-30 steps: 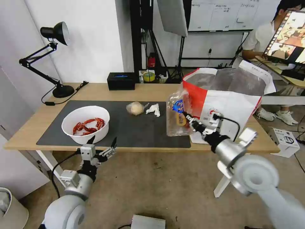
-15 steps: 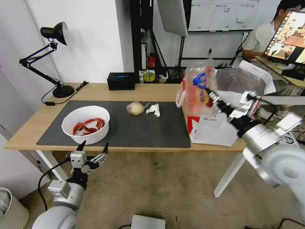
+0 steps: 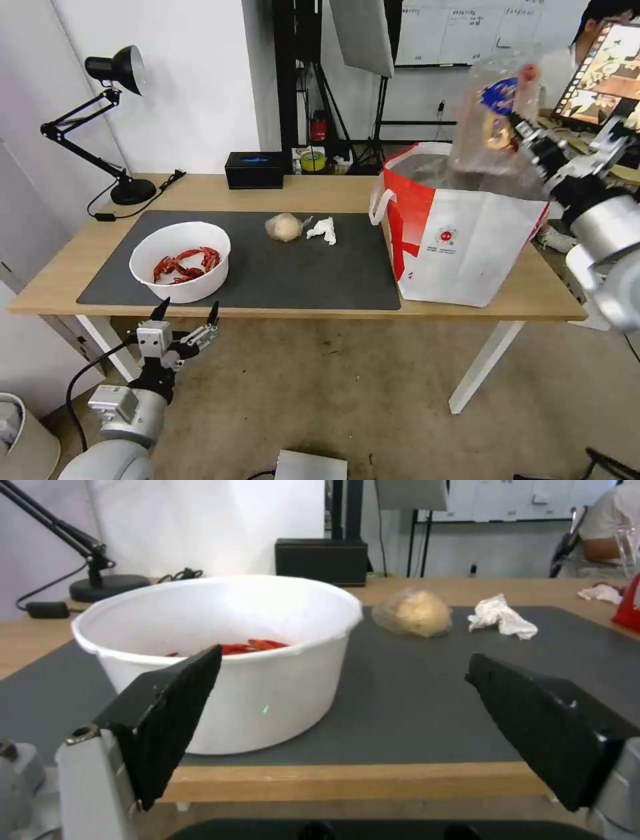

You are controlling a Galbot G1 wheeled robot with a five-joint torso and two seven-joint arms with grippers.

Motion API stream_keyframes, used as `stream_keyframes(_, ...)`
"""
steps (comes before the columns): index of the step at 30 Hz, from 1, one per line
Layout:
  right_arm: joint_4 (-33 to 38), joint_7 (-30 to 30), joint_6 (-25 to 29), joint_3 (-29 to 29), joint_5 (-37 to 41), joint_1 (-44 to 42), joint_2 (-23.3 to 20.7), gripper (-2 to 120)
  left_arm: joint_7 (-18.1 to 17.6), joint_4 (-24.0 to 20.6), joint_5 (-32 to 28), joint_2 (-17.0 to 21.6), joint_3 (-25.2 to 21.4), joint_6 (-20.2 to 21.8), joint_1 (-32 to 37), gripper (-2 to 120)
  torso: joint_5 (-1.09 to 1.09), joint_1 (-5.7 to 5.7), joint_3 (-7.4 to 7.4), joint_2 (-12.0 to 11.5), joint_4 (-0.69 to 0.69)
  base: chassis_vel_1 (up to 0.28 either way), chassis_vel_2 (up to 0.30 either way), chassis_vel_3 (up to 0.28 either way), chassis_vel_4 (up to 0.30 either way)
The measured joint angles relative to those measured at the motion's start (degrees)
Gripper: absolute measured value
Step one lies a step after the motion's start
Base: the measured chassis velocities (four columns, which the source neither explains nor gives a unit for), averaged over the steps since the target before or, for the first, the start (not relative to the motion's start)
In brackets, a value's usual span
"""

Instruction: Pick up the trash from the table and place it into the takeout bag.

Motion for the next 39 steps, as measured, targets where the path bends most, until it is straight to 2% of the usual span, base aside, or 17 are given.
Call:
stream_keyframes(5, -4.23, 7.17, -1.03, -3.86, 4.65, 8.17, 0.06, 0, 0.00, -0.54, 0.00, -0.58, -0.52, -0.01, 0.52, 100, 0.00, 0.00, 0.00, 0.00, 0.00, 0.000, 0.000, 0.000, 0.000)
stream_keyframes(10, -6.77, 11.31, -1.10, -7.31, 8.08, 13.82, 1.18, 0, 0.01, -0.86, 0.16, -1.30, -0.76, -0.20, 1.25, 100, -0.01, 0.00, 0.00, 0.00, 0.00, 0.000, 0.000, 0.000, 0.000)
stream_keyframes(17, -11.75, 23.23, -2.01, -15.04, 12.65, 23.05, 3.95, 0, 0.11, -2.41, 0.32, -1.96, -0.82, -0.34, 3.22, 100, -0.01, 0.00, 0.00, 0.00, 0.00, 0.000, 0.000, 0.000, 0.000)
stream_keyframes(18, -11.75, 23.23, -2.01, -15.04, 12.65, 23.05, 3.95, 0, 0.11, -2.41, 0.32, -1.96, -0.82, -0.34, 3.22, 100, -0.01, 0.00, 0.00, 0.00, 0.00, 0.000, 0.000, 0.000, 0.000)
stream_keyframes(21, -12.97, 29.52, -2.90, -18.03, 13.75, 25.71, 5.30, 0, 0.11, -2.83, 0.35, -2.36, -1.31, -0.35, 3.66, 100, -0.02, 0.00, 0.00, 0.00, 0.01, 0.000, 0.000, 0.000, 0.000)
stream_keyframes(29, -14.43, 37.12, -3.58, -20.64, 15.08, 27.89, 8.25, 0, 0.12, -3.24, 0.44, -3.34, -1.45, -0.35, 4.11, 100, -0.01, 0.00, 0.00, 0.00, 0.01, 0.000, 0.000, 0.000, 0.000)
stream_keyframes(39, -14.60, 40.58, -3.57, -20.25, 15.00, 26.58, 9.20, 0, 0.19, -3.14, 0.74, -4.01, -1.43, -0.38, 4.27, 100, -0.01, 0.00, 0.00, 0.00, 0.00, 0.000, 0.000, 0.000, 0.000)
